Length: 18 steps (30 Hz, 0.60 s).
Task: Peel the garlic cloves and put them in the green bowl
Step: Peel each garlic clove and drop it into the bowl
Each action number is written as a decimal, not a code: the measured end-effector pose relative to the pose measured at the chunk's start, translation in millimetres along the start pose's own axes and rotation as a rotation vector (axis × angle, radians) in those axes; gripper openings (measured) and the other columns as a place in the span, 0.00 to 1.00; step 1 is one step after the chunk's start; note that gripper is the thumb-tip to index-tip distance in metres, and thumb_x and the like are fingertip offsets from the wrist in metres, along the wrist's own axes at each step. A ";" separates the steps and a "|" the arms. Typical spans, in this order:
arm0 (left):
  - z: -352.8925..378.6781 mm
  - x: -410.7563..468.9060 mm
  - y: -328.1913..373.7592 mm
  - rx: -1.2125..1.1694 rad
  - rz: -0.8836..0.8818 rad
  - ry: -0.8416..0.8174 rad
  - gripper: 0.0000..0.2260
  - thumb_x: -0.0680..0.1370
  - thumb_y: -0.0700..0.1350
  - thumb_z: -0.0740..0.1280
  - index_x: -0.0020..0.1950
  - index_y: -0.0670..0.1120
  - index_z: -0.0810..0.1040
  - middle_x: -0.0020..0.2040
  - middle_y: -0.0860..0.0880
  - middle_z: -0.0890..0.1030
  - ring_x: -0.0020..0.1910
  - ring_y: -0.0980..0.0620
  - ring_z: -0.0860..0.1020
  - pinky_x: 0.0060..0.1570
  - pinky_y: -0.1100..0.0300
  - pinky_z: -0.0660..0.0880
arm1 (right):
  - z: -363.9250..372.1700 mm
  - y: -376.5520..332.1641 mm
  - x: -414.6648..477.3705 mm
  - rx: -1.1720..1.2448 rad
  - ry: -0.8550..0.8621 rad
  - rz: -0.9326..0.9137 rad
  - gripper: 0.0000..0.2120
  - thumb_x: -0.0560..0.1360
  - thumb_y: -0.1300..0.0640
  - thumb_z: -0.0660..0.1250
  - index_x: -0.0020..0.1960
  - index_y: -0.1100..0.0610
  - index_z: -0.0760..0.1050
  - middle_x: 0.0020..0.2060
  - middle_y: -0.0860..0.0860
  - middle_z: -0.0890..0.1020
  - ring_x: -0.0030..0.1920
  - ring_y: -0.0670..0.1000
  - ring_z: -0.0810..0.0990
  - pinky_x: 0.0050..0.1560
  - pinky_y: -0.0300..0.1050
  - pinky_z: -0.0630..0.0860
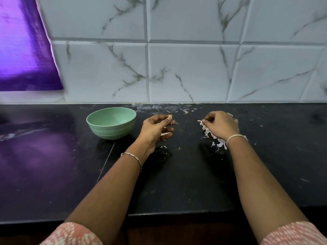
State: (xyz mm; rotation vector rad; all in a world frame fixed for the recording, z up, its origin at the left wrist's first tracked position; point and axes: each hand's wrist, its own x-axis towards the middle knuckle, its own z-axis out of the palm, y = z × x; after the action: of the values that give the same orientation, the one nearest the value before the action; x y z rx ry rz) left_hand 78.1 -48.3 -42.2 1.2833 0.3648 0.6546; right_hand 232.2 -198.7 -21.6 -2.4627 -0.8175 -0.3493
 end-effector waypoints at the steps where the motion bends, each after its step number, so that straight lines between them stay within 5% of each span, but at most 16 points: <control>1: 3.8 0.9 0.1 -0.007 -0.007 0.022 0.07 0.77 0.43 0.70 0.53 0.42 0.81 0.42 0.48 0.84 0.32 0.55 0.79 0.34 0.62 0.79 | -0.4 4.2 0.5 0.014 0.009 0.024 0.04 0.76 0.47 0.68 0.45 0.47 0.79 0.50 0.48 0.83 0.59 0.56 0.77 0.59 0.52 0.67; 8: 29.1 7.6 -3.3 0.021 -0.096 0.051 0.03 0.77 0.41 0.70 0.48 0.43 0.81 0.38 0.49 0.81 0.29 0.56 0.76 0.29 0.64 0.77 | -0.3 13.6 3.1 0.086 0.086 0.111 0.08 0.69 0.52 0.75 0.36 0.50 0.76 0.37 0.44 0.81 0.49 0.53 0.80 0.56 0.50 0.72; 14: 27.8 10.6 -7.0 0.058 -0.108 0.023 0.09 0.78 0.41 0.68 0.56 0.39 0.81 0.38 0.48 0.81 0.30 0.55 0.75 0.30 0.64 0.78 | 2.2 16.4 8.7 0.148 0.164 0.070 0.04 0.76 0.58 0.65 0.49 0.50 0.76 0.45 0.49 0.85 0.52 0.54 0.80 0.49 0.47 0.76; 18: 22.5 13.2 -6.8 0.077 -0.092 0.019 0.05 0.78 0.41 0.69 0.52 0.42 0.80 0.39 0.48 0.82 0.29 0.56 0.76 0.29 0.64 0.77 | 0.5 12.2 9.0 0.151 0.181 0.035 0.07 0.73 0.53 0.72 0.40 0.52 0.75 0.40 0.50 0.82 0.44 0.53 0.79 0.42 0.43 0.70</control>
State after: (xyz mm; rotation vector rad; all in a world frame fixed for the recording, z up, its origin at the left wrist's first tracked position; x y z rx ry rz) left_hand 103.3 -58.1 -41.5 1.3258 0.4658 0.5798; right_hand 246.8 -202.4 -23.3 -2.2651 -0.6975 -0.4718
